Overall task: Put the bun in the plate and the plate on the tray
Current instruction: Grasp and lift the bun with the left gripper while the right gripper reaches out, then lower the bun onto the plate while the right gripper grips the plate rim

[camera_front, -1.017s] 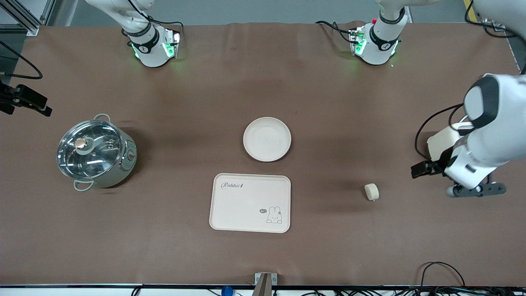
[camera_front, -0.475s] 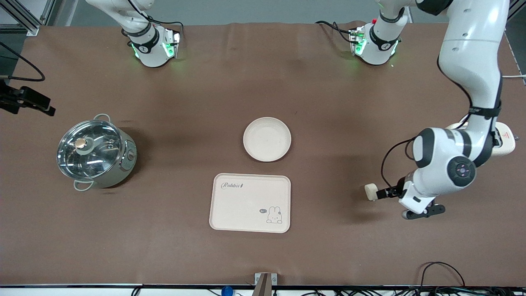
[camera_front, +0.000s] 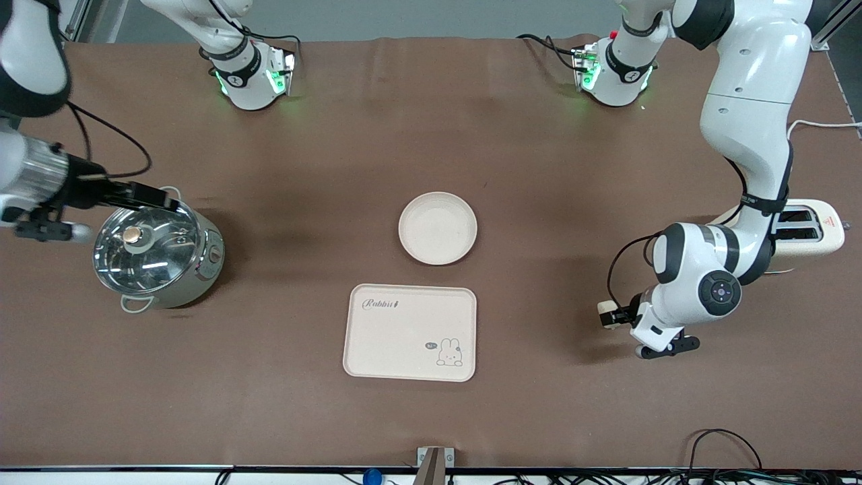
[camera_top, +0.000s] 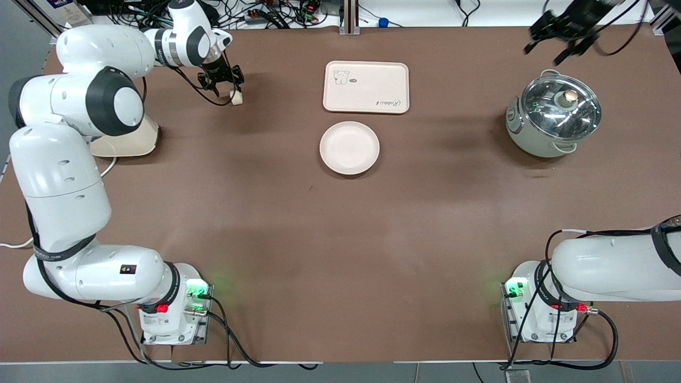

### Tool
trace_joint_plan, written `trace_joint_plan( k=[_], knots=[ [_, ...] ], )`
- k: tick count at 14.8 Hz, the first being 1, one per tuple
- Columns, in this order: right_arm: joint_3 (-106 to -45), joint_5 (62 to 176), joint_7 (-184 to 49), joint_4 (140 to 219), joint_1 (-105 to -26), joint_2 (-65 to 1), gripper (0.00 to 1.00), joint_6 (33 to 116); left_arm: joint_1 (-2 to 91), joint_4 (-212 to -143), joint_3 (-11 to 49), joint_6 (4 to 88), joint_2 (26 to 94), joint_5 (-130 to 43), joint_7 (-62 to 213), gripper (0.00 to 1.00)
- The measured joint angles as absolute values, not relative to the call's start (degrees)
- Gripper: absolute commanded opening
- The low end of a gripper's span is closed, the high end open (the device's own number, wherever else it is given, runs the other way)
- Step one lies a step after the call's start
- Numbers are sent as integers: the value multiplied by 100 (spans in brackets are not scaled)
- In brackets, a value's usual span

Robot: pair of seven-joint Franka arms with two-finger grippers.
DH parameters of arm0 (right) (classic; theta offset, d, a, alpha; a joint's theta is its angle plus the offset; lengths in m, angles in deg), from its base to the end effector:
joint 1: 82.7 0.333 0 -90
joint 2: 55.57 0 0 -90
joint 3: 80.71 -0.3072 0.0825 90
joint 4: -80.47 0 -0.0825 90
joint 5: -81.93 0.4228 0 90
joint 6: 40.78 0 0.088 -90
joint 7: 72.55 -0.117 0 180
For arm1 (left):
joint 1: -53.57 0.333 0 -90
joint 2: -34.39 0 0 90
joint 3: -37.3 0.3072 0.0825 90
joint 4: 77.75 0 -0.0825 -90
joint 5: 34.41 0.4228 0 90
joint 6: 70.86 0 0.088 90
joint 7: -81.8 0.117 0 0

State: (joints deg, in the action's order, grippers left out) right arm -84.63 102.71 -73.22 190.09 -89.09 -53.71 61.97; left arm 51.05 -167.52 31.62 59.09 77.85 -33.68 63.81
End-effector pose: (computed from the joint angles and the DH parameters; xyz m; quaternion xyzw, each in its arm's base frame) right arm 0.5884 0.0080 0.4362 -0.9787 0.0798 0.0721 0.1746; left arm 0.7111 -0.0950 0.1501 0.9948 0.0936 -0.0329 0.0228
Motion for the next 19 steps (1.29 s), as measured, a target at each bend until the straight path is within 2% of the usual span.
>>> trace_joint_plan(
  k=[3,5,7,10,12,16,19],
  knots=[
    [-8511,11271,-7340,20443,-7943,-5430,100,8157,5092,-16738,3154,5914,7799,-3373,6364,32],
    [-8550,12045,-7424,21136,-6938,-5340,100,9500,5077,-16714,3145,5914,7799,-3375,6358,18],
    [-8564,12651,-7519,21484,-5955,-5008,100,10675,5047,-16691,3133,5913,7799,-3375,6345,17],
    [-8560,13157,-7579,21510,-5066,-4310,95,11708,5038,-16642,2914,5778,7780,-3375,6061,15],
    [-8552,13422,-7578,21365,-4807,-3947,92,11980,5031,-16577,2593,5429,7685,-3375,5643,15],
    [-8539,13689,-7762,20776,-4478,-3319,78,12308,4899,-16553,1860,5034,7429,-3366,4527,16],
    [-8536,13694,-7886,20319,-4266,-2821,67,12606,4317,-16558,1741,5023,7413,-3364,3558,17]
  ],
)
